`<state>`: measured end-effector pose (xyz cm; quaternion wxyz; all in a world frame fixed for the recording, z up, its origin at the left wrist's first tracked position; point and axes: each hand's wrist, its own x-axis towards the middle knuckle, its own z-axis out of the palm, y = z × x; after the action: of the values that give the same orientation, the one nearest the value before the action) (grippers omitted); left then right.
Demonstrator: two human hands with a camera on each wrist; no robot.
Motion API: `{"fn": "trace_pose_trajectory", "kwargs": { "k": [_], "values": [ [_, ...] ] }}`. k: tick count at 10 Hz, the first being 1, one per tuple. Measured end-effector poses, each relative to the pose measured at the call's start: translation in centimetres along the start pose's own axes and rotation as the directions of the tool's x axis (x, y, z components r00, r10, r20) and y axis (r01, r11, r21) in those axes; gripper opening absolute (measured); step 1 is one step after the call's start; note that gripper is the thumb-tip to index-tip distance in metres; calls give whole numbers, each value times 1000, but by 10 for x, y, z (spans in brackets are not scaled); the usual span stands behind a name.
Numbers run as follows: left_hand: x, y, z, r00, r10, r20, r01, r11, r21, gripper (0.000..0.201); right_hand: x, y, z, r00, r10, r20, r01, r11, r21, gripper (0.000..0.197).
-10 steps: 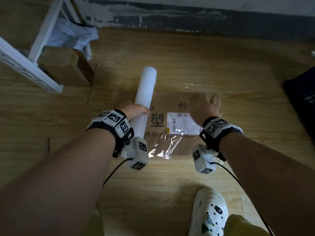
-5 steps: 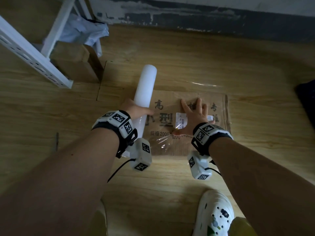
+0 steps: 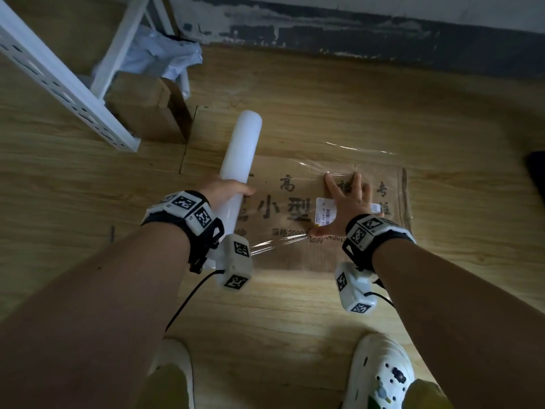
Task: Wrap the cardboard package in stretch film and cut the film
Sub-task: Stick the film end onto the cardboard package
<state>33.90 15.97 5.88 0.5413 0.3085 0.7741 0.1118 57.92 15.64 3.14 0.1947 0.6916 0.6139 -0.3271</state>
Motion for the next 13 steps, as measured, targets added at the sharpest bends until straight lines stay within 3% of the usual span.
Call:
{"fn": "trace_pose_trajectory", "kwargs": {
  "k": [2,3,4,6,7,8,10,11,12,13],
  "values": [
    [3,-6,-23,997,-71,-42,70,997,-27,48,4,0,2,1000,4,-18,-5,999,-43,133],
    [5,-9,-28,998,-61,-30,61,998,4,50,4,-1,0,1000,12,-21,-13,998,-62,132],
    [9,-10,-26,995,-99,22,99,995,0,39,4,-3,0,999,20,-26,-22,997,-80,132],
    [16,-14,-27,993,-110,42,112,993,-41,54,1,-8,-2,999,39,-24,-41,994,-99,132],
    [16,-21,-26,996,-78,-35,79,997,11,69,2,-8,-3,999,45,-25,-48,993,-104,132],
    [20,-30,-27,997,-78,-20,78,996,35,97,1,-8,-3,999,45,-25,-47,993,-104,132],
    [33,-36,-30,997,-78,-4,78,997,-22,80,2,-11,-4,998,44,-34,-48,990,-130,132],
    [32,-38,-32,996,-62,-64,60,998,-23,70,2,-11,-4,998,47,-33,-51,990,-128,132],
    [27,-47,-44,991,-3,-136,23,988,150,26,3,-11,-5,998,51,-39,-55,992,-115,132],
    [44,-60,-61,975,72,-210,-24,974,224,28,6,-11,-7,998,59,-27,-62,990,-130,132]
  ]
}}
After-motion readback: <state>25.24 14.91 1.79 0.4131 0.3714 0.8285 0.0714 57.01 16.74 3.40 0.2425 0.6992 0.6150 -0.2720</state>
